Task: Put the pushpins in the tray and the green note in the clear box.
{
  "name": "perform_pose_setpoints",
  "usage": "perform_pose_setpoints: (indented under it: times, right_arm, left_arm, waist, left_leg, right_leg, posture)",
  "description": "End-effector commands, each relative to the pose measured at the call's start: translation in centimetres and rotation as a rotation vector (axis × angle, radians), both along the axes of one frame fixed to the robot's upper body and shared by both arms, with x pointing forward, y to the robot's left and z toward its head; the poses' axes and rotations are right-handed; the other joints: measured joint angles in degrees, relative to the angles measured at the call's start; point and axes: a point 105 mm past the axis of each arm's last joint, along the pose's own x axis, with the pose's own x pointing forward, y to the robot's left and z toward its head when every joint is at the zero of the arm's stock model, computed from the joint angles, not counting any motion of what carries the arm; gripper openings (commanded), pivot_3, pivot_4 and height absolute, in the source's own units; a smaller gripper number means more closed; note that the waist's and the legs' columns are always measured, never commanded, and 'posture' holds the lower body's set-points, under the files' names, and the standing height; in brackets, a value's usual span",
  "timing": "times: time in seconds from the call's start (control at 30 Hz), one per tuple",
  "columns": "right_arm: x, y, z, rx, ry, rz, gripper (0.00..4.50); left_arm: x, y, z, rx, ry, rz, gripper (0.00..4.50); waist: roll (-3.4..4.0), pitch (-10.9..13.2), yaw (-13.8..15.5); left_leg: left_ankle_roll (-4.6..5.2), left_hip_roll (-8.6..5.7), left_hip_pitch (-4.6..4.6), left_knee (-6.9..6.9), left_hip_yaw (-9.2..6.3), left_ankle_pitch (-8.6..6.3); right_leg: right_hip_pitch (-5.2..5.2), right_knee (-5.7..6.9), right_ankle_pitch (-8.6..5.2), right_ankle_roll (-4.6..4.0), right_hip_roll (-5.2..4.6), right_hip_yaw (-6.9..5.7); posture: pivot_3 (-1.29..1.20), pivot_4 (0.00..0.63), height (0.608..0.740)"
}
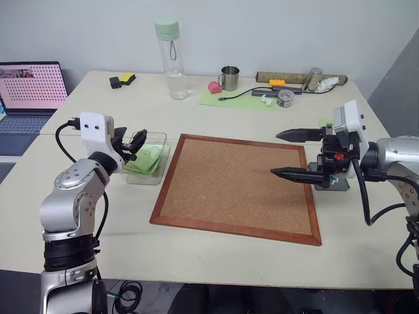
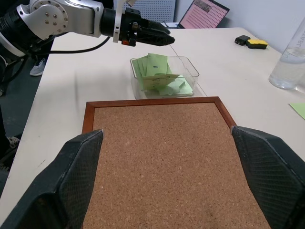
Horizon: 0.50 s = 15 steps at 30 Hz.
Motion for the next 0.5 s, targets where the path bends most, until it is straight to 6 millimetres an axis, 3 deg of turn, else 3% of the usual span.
perform_pose_setpoints:
  times: [0.03, 0.13, 0.23, 0.4, 0.5]
  right_arm:
    - [-0.3, -0.4, 0.7, -0.009, -0.039, -0.004, 4.5]
    - [-0.1, -1.2, 0.7, -0.013, -0.048, -0.048, 4.5]
    - [0.0, -2.9, 0.3, -0.03, -0.044, -0.122, 4.5]
    - [0.2, -6.4, -0.8, -0.085, -0.087, -0.261, 4.5]
    - [-0.3, -9.1, -1.9, -0.162, -0.082, -0.321, 4.5]
  left_arm:
    - [-0.9, 0.5, 2.2, 0.04, -0.059, -0.011, 3.74]
    - [-1.9, 0.2, 2.4, 0.107, -0.029, -0.088, 4.31]
    - [-3.9, 1.2, 1.9, 0.278, 0.058, -0.19, 4.31]
    - [-7.2, 5.5, 0.8, 0.486, 0.192, -0.251, 4.31]
    - [-8.5, 9.6, 0.0, 0.534, 0.276, -0.204, 4.31]
  waist:
    - [0.0, 0.0, 0.0]
    - [0.0, 0.0, 0.0]
    - [0.0, 0.0, 0.0]
    - [0.1, 0.0, -0.2]
    - [0.14, 0.1, 0.0]
  left_leg:
    - [0.0, 0.0, 0.0, 0.0, 0.0, 0.0]
    - [0.0, 0.0, 0.0, 0.0, 0.0, 0.0]
    - [0.0, 0.0, 0.0, -0.02, 0.01, 0.0]
    - [0.01, 0.03, 0.01, -0.12, 0.13, -0.01]
    - [0.23, 0.05, 0.06, -0.12, 0.13, -0.13]
  right_leg:
    - [0.0, 0.0, 0.0, 0.0, 0.0, 0.0]
    - [0.0, 0.0, 0.0, 0.0, 0.0, 0.01]
    - [-0.01, -0.01, 0.0, -0.01, 0.0, 0.01]
    - [-0.07, -0.07, -0.02, -0.05, -0.02, 0.09]
    - [-0.03, -0.04, 0.02, -0.14, -0.04, 0.05]
  posture:
    - [0.0, 0.15, 0.74]
    - [0.0, 0.15, 0.74]
    - [0.0, 0.15, 0.74]
    - [0.0, 0.15, 0.74]
    - [0.0, 0.15, 0.74]
